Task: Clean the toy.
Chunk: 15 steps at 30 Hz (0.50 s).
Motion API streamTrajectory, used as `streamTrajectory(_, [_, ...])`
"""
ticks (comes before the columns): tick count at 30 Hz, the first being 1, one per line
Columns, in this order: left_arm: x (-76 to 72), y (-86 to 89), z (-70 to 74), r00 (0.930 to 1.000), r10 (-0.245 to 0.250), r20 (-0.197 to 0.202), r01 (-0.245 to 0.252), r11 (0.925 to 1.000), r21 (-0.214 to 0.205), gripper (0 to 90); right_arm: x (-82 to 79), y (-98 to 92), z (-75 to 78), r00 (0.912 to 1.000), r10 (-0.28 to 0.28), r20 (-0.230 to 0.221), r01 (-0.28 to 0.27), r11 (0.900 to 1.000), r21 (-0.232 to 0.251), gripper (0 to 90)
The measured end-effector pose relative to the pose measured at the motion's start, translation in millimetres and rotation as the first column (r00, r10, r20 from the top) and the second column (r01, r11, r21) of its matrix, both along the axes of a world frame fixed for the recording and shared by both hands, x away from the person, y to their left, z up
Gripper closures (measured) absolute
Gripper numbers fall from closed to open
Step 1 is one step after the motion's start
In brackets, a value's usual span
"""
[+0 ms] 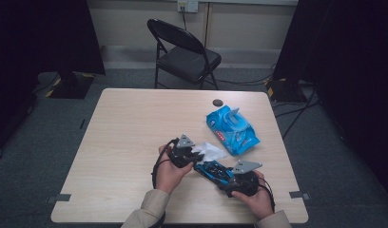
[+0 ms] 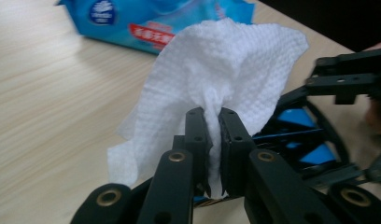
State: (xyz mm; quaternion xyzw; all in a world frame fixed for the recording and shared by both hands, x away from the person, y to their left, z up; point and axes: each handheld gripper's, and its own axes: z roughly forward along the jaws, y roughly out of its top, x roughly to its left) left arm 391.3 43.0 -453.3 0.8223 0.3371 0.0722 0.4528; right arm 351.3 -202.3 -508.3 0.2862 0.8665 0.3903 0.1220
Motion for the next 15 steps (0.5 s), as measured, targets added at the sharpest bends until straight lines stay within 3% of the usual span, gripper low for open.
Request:
streamTrajectory(6, [-7.9,-32.2,-5.5,0.9970,-0.076,-0.013,0.076,0.9970,0.017,83.8,0.0,0.0,0.0,1.0000,0.000,0.000,0.000,1.0000,0.001,24.5])
streamTrajectory(15, [-14.9,-57.2,-7.5,0.9906,-0.135,-0.023,0.135,0.9908,0.012,83.8,0.0,0.0,0.0,1.0000,0.000,0.000,0.000,1.0000,0.001,24.5])
